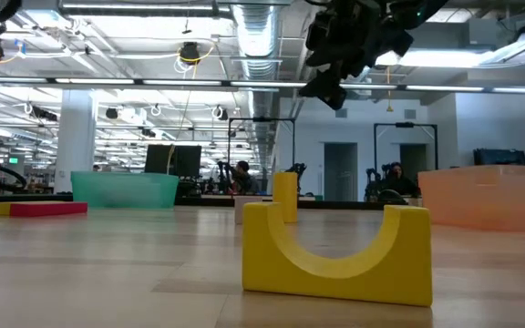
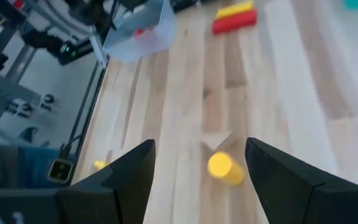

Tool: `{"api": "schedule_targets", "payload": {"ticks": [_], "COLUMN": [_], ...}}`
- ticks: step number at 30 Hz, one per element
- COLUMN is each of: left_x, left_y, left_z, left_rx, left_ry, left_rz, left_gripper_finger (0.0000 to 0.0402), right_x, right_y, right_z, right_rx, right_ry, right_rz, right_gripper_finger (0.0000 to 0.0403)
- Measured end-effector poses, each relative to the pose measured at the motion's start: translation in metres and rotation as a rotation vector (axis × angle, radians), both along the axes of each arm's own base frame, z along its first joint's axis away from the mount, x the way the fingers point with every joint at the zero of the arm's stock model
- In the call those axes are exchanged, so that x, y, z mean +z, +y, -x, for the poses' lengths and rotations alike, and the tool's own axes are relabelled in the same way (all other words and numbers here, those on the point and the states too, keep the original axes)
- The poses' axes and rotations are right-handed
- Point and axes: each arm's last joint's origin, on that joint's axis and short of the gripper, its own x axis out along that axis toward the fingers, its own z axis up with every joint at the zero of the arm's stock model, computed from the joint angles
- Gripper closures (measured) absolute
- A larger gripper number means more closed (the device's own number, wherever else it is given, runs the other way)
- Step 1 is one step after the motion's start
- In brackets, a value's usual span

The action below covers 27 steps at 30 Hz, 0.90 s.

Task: Sort & place blocks by color
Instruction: Put the red block into the transparent bin

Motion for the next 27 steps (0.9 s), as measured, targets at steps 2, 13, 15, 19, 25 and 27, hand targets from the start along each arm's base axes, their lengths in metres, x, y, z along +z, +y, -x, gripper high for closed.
{"api": "schedule_targets", "payload": {"ticks": [2, 13, 15, 19, 25, 27], "left_x": [0.01, 0.029, 0.018, -0.006, -0.023, -0.026], "left_y": [0.011, 0.118, 0.139, 0.174, 0.198, 0.201], "left_z": [-0.002, -0.009, -0.013, -0.018, -0.041, -0.052], "left_rx": [0.02, 0.229, 0.238, 0.194, 0.036, -0.008], "left_ry": [-0.069, -0.28, -0.227, -0.128, -0.244, -0.336], "left_rz": [0.016, -0.422, -0.459, -0.497, -0.533, -0.533], "left_gripper_finger": [0.0098, 0.0113, 0.0121, 0.0136, 0.0147, 0.0148], "right_x": [0.001, 0.018, 0.019, 0.018, 0.012, 0.01], "right_y": [0.006, 0.039, 0.043, 0.053, 0.084, 0.098], "right_z": [0.001, 0.007, 0.007, 0.005, 0.006, 0.008], "right_rx": [0.015, -0.138, -0.195, -0.264, -0.346, -0.377], "right_ry": [0.013, 0.084, 0.101, 0.144, 0.265, 0.311], "right_rz": [-0.006, 0.006, -0.009, -0.052, -0.112, -0.11], "right_gripper_finger": [0.0132, 0.0132, 0.0132, 0.0132, 0.0132, 0.0132]}}
